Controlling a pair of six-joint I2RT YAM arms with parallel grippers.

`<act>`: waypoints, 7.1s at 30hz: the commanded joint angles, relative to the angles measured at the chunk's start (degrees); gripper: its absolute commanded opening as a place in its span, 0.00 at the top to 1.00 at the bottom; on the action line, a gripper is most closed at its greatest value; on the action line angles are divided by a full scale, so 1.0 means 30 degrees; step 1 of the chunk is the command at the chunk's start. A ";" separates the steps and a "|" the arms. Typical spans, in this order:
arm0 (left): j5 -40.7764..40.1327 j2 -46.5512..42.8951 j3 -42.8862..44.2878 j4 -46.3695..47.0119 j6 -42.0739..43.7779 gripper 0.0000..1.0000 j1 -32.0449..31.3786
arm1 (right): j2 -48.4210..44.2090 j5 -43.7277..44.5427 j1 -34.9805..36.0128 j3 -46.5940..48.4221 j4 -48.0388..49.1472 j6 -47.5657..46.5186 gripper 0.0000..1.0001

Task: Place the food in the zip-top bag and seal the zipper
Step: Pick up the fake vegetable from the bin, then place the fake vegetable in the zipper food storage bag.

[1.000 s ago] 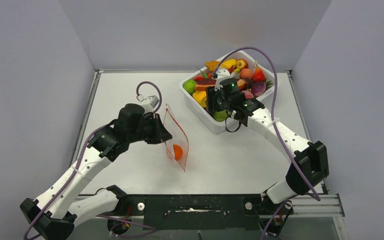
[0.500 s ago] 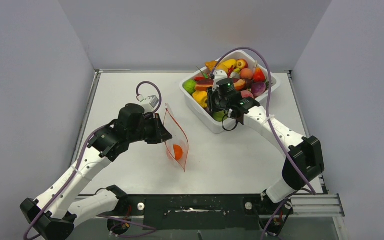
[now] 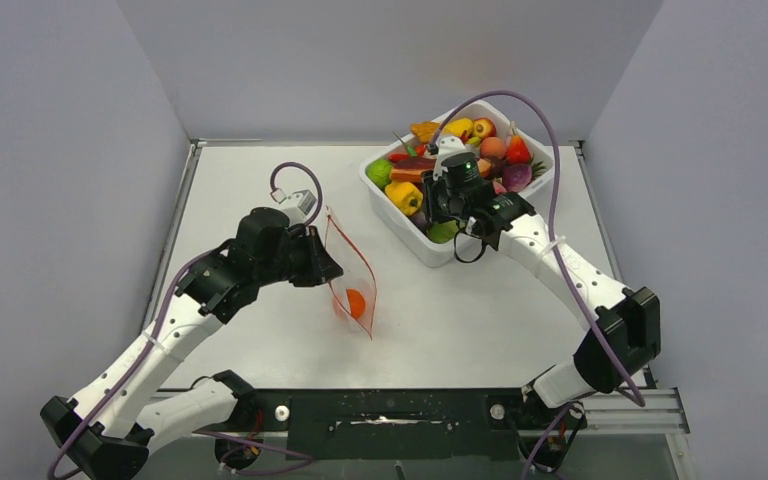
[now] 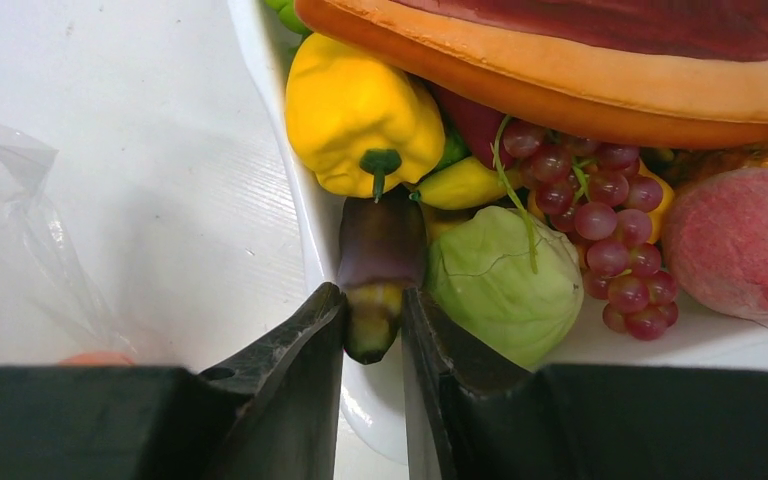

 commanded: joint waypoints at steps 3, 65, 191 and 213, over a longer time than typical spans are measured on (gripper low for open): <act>-0.0752 -0.0363 -0.0725 0.2026 -0.0187 1.00 -0.0050 | -0.1417 -0.0767 0.0075 0.1906 -0.1241 0.0875 1.00; -0.0977 0.3796 0.2814 0.2379 -0.0736 1.00 -0.0013 | -1.2120 -0.4217 0.4173 -0.0514 -0.0670 0.4279 1.00; 0.1851 0.0741 0.1868 0.2538 -0.2380 1.00 0.0497 | -0.8274 0.1476 0.8751 -0.7882 1.1345 -0.1238 1.00; 0.2609 -0.1244 -0.1111 0.6456 -0.6722 1.00 0.0537 | -0.5221 0.4109 0.9268 -1.0658 2.1801 -0.7233 1.00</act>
